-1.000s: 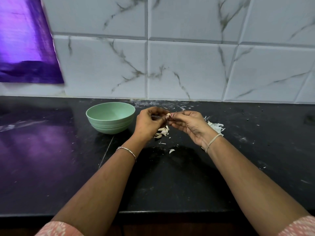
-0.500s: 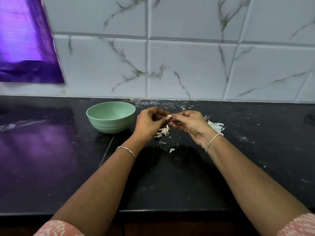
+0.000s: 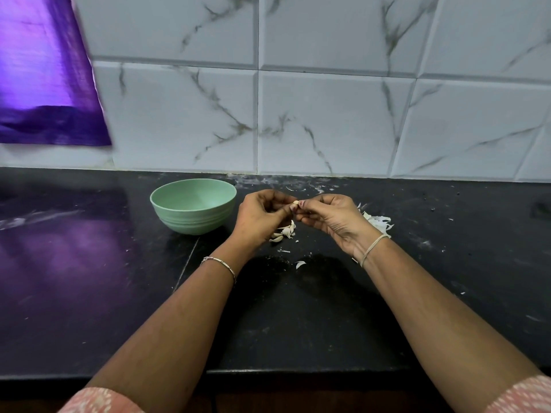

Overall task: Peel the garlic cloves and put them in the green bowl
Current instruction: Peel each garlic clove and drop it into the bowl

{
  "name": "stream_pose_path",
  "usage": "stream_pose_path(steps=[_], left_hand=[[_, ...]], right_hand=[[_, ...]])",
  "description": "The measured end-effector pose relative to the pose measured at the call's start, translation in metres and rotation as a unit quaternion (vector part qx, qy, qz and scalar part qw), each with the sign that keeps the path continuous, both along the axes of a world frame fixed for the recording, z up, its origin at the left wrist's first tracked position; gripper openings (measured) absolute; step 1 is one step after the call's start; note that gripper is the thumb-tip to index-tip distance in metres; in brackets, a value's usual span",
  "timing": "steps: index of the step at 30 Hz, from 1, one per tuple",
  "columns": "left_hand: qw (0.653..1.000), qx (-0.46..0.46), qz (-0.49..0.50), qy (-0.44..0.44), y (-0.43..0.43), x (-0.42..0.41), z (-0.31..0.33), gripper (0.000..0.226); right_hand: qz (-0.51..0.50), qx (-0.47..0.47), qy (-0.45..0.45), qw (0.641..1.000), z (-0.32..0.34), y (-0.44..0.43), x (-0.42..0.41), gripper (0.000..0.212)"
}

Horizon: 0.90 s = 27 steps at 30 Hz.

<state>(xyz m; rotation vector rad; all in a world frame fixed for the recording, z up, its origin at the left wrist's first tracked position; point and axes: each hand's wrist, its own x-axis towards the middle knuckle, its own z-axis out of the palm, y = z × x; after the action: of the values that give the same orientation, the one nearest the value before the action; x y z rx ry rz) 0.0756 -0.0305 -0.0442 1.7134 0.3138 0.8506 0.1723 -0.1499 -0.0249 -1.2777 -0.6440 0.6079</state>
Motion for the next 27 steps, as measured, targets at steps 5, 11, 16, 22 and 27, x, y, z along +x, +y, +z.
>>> stream_pose_path(steps=[5,11,16,22,27], left_hand=[[1.000,-0.023,-0.006,0.005,-0.0010,-0.0001,-0.0005,0.014],[0.999,-0.049,0.002,0.006,-0.0024,-0.0001,0.0012,0.011],[0.999,-0.030,0.025,0.022,-0.0026,0.0013,-0.0013,0.004],[0.999,-0.026,0.027,0.036,-0.0044,0.0014,-0.0013,0.014],[0.999,-0.017,0.037,0.036,-0.0041,0.0011,-0.0026,0.009]], right_hand=[[-0.015,-0.006,-0.016,1.000,-0.0019,0.0021,-0.0004,0.008],[-0.018,-0.006,-0.024,1.000,-0.0003,0.0027,-0.0007,0.007],[-0.045,-0.021,-0.070,0.996,-0.0033,0.0043,-0.0001,0.010],[-0.067,-0.033,-0.117,0.990,-0.0061,0.0043,0.0019,0.020],[-0.085,-0.038,-0.174,0.980,-0.0090,0.0081,0.0020,0.013]])
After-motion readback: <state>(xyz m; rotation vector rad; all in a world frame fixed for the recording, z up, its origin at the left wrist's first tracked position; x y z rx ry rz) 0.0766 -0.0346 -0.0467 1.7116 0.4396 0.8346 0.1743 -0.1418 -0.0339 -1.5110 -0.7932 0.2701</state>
